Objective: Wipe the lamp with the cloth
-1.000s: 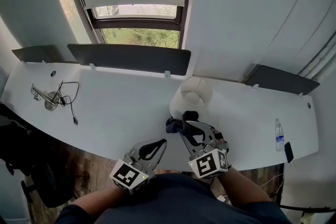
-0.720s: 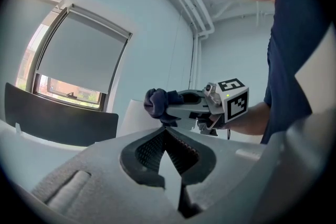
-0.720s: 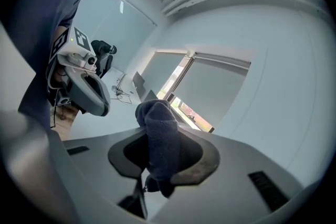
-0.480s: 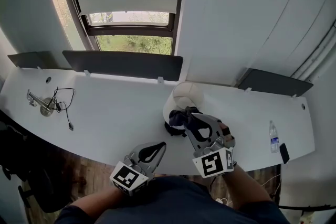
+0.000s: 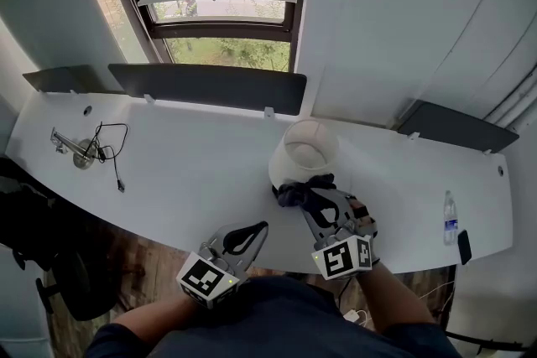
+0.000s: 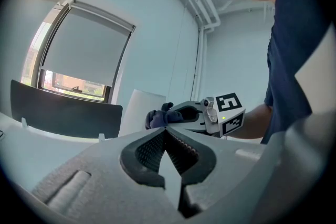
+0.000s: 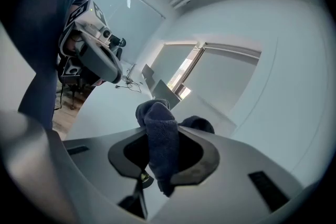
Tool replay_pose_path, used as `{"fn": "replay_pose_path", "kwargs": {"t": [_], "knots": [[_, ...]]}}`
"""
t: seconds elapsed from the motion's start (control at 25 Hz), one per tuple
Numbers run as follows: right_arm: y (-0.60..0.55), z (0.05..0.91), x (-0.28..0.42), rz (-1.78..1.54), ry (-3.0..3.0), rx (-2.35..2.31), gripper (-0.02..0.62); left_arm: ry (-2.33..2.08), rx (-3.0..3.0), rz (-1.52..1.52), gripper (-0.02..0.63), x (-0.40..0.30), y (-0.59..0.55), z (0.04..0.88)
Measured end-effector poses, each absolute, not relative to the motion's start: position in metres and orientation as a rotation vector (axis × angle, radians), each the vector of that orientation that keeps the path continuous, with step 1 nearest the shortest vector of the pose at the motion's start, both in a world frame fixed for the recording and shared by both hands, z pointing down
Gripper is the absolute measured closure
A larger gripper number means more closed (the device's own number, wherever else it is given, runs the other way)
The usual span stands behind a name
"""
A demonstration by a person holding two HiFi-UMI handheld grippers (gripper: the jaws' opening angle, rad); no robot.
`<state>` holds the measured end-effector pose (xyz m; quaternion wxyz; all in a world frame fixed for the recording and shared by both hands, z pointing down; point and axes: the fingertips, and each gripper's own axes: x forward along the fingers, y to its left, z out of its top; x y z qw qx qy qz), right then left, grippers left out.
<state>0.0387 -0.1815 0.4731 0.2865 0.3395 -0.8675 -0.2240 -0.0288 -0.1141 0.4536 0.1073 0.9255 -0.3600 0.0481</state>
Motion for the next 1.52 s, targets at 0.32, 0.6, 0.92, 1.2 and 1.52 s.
{"fn": "replay_pose_path", "kwargs": {"t": [0.32,0.6,0.92,1.2,1.52], "knots": [[-0.18,0.503,0.033,-0.576,-2.351,0.847,0.492,-1.094,2.702,0.209,0.6,-0.032,-0.117,0.462],[-0.175,0.537,0.03,-0.535,-2.332,0.764,0.492,-1.096,2.704,0.256,0.6,-0.03,-0.12,0.467],[-0.166,0.527,0.043,-0.54,-2.297,0.761,0.491,-1.071,2.722,0.205,0.6,-0.022,-0.121,0.459],[-0.164,0.475,0.062,-0.639,-2.271,0.85,0.491,-1.01,2.767,0.144,0.6,-0.005,-0.12,0.448],[-0.17,0.417,0.078,-0.765,-2.241,0.961,0.491,-0.954,2.833,0.122,0.6,0.013,-0.118,0.436]]}}
